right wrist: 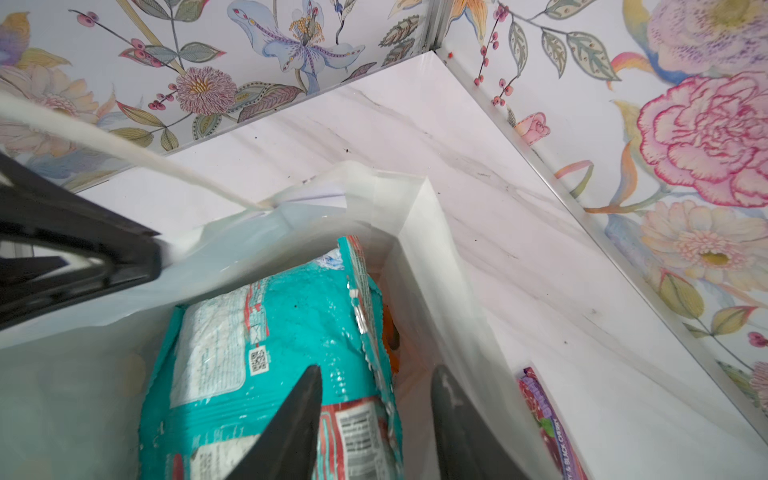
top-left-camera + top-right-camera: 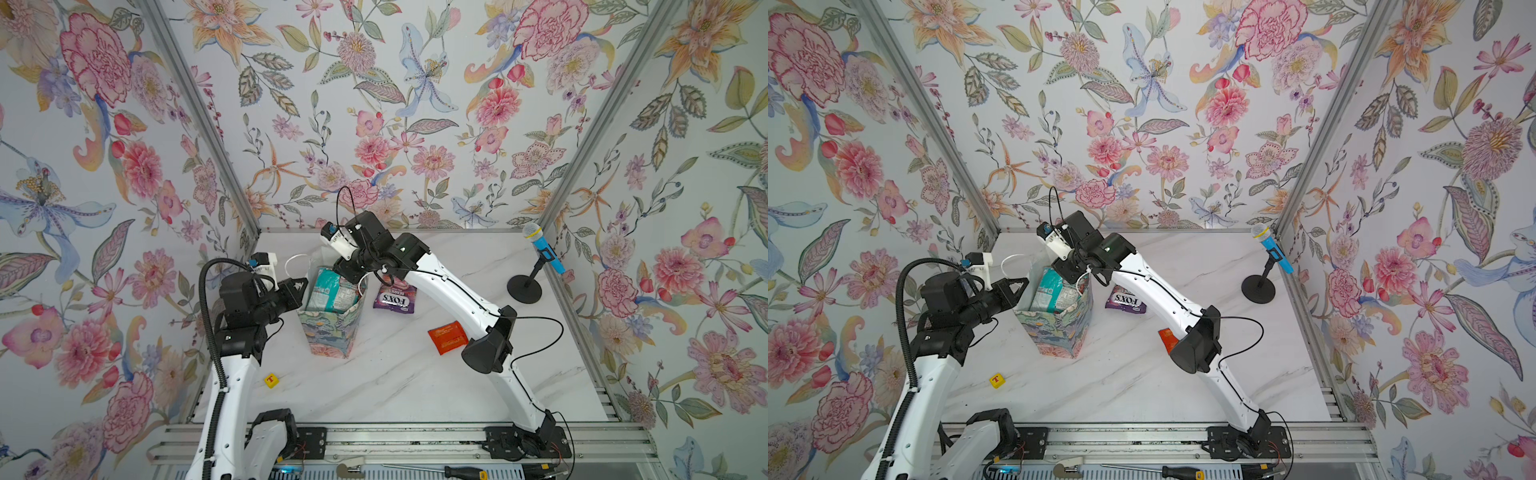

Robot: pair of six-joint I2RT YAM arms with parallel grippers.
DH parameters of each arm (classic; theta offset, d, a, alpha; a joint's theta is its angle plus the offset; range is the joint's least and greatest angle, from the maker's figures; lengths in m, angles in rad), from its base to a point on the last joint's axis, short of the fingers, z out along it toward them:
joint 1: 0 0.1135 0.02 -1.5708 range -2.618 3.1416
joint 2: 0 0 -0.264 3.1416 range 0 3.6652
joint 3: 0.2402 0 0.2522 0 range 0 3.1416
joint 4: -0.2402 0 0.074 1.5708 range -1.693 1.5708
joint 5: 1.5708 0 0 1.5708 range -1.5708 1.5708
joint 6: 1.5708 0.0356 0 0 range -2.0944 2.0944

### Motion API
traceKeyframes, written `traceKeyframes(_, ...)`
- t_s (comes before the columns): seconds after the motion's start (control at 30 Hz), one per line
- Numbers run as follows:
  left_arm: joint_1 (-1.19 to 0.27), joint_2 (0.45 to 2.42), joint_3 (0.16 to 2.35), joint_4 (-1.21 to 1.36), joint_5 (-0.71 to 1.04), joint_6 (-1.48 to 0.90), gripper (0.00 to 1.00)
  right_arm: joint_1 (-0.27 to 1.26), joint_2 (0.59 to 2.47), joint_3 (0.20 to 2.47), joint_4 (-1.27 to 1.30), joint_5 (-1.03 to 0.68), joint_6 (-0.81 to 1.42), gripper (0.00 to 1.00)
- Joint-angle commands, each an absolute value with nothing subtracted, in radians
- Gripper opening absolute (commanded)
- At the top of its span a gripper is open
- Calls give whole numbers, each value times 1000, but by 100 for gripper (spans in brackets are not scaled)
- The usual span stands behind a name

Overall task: Place the snacks into the paper bag
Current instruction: 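Lower the teal packet into the bag beside the left gripper, then open the right gripper and lift it out of the bag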

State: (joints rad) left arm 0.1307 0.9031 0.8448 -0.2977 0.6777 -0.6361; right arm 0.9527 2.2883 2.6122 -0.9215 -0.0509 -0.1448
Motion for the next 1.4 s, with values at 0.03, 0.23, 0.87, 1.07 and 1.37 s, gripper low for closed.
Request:
traceKeyframes(0.03, 131, 894, 861, -265, 715, -620, 5, 988, 2185, 2547, -908, -27, -155, 45)
traceKeyframes(0.23, 131, 894, 863, -267, 716, -621, 5, 996, 2205, 2479, -908, -13, -152, 44)
traceKeyframes(0.87, 132, 890, 860, -273, 712, -616, 5, 953, 2366, 2512, -909, -113, -79, 42)
traceKeyframes(1.07, 131, 891, 861, -275, 712, -614, 5, 939, 2351, 2554, -909, -150, -51, 44)
traceKeyframes(1.37, 132, 890, 861, -272, 713, -614, 5, 904, 2213, 2577, -873, -182, -4, 48)
